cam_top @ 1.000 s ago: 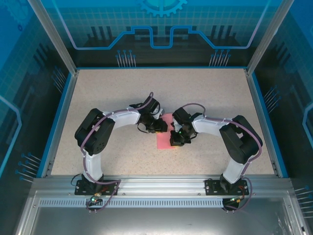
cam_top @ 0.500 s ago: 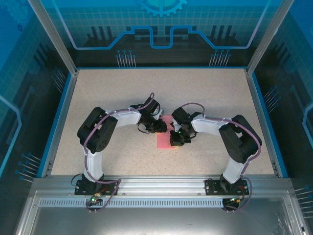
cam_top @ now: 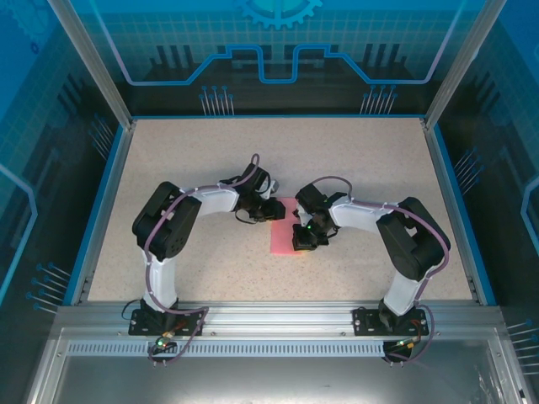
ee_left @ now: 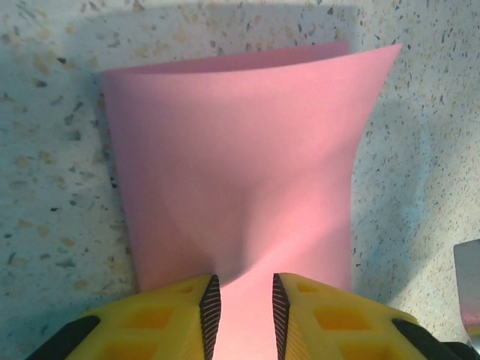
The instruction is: Fold a paper plane with a square sheet of paper (fold left side to right side)
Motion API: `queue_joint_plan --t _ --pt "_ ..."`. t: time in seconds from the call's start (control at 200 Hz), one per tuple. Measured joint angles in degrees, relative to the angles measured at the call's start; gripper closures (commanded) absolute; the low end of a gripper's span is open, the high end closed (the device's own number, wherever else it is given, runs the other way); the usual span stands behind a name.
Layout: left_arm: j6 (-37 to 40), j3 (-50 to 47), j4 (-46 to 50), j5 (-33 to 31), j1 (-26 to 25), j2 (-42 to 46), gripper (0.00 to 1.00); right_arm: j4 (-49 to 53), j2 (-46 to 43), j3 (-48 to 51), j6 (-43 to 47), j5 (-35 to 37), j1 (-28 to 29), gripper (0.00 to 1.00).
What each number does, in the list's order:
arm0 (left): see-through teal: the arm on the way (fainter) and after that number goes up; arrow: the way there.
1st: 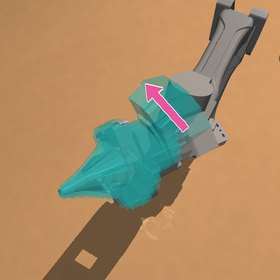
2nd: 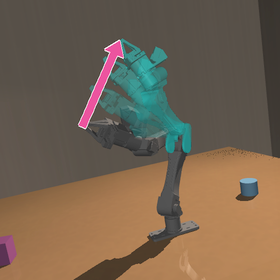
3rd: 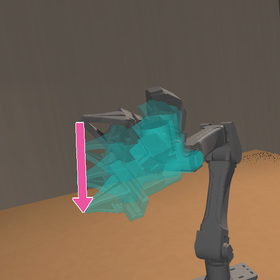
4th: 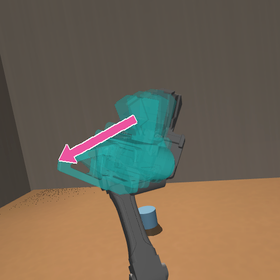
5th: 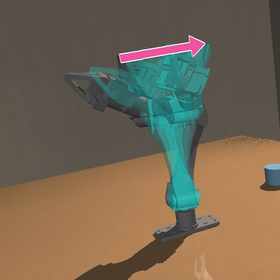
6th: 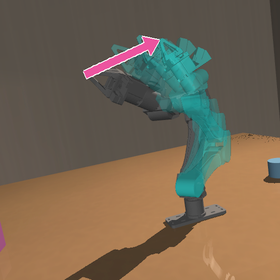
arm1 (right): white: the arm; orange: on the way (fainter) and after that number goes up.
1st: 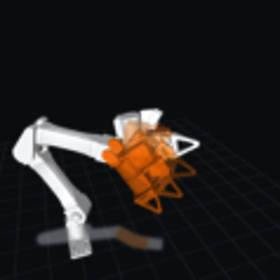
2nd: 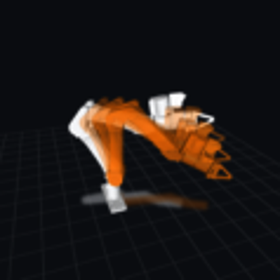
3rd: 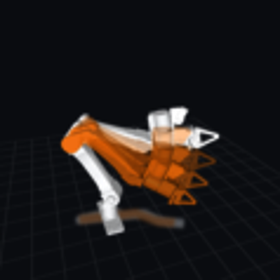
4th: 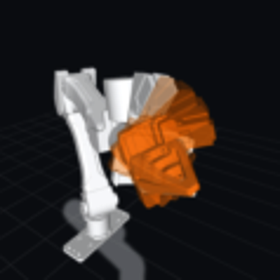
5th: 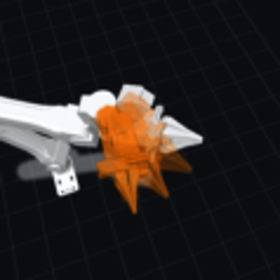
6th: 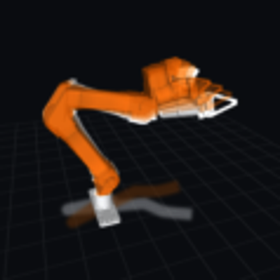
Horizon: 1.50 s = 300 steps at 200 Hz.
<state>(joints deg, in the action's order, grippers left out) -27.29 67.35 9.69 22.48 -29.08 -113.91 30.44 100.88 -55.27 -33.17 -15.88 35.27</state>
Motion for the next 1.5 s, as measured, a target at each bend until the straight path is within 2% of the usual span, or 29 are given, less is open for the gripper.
queue_joint_plan --t 0.38,0.625,1.501 --pt "-0.94 6.58 0.52 0.76 0.39 -4.63 0.7 -0.81 0.61 -0.74 0.22 0.46 -0.04 0.96" --pt "-1.11 11.3 0.5 -0.2 2.38 -7.67 0.68 -0.83 0.61 -0.74 0.24 0.44 -0.04 0.96" --pt "-1.33 20.61 2.43 -0.96 3.1 -13.35 0.66 0.04 0.83 -1.27 2.58 0.52 -0.15 0.96"
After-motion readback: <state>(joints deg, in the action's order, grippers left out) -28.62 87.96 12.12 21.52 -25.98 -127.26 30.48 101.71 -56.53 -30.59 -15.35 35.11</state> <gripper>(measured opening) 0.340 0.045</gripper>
